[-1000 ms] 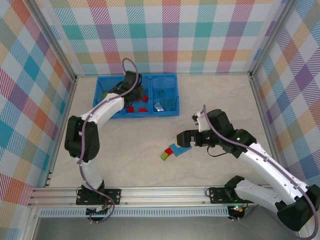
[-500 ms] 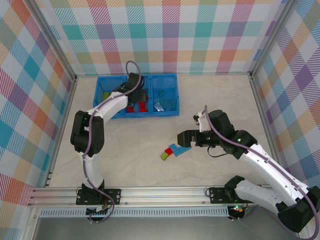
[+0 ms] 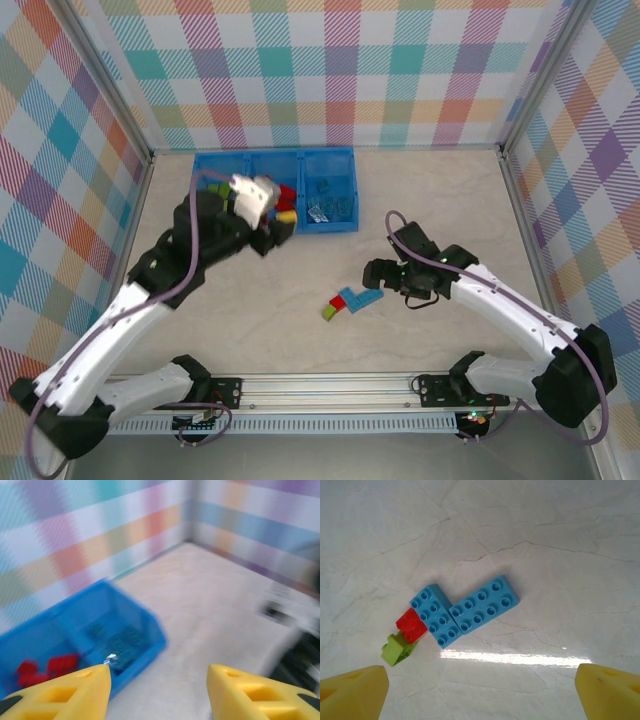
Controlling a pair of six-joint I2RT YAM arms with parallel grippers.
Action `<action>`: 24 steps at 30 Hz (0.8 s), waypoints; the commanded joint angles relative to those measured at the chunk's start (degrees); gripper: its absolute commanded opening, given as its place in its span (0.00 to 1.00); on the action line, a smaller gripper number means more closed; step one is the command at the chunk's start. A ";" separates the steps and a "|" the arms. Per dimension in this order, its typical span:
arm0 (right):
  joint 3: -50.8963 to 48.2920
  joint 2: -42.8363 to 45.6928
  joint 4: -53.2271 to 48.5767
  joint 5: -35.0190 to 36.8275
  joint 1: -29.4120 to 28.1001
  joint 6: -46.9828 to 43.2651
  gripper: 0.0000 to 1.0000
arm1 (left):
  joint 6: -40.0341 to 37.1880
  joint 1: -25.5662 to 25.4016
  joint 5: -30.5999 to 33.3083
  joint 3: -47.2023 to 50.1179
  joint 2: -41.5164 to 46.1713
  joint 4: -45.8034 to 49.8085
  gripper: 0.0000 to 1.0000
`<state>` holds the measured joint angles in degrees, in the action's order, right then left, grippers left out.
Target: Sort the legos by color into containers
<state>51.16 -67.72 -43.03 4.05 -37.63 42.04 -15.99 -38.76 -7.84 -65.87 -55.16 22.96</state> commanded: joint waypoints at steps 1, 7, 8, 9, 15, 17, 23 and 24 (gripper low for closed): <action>-2.50 -2.10 5.51 2.92 -1.64 9.30 0.93 | -24.24 -5.22 -11.56 6.26 4.05 11.86 0.57; -3.33 -8.39 8.45 7.12 -5.41 25.47 1.00 | -34.91 -7.02 -11.04 18.72 9.59 9.30 0.73; -2.92 -9.44 8.35 7.47 -6.11 26.63 1.00 | -35.29 -7.02 -10.96 19.08 9.20 9.34 0.73; -2.16 -11.13 7.20 8.14 -6.84 28.57 1.00 | -35.40 -7.05 -11.01 19.22 8.58 9.53 0.73; 8.65 -23.33 -9.69 13.77 -8.68 36.31 1.00 | -36.73 -7.07 -8.55 19.43 5.96 11.84 0.73; 10.04 -25.39 -8.90 13.79 -8.91 35.10 1.00 | -37.44 -7.04 -7.27 20.15 5.85 12.49 0.73; 10.20 -29.23 -2.28 12.60 -8.95 34.28 1.00 | -38.29 -7.03 -7.51 21.23 6.11 12.81 0.74; 9.96 -29.91 -2.01 12.65 -8.96 34.77 0.97 | -38.62 -7.11 -7.74 21.30 6.33 13.03 0.74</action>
<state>60.38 -95.98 -45.32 15.73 -46.22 74.67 -52.75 -45.30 -15.14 -45.23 -49.23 34.83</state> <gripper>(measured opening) 0.970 0.740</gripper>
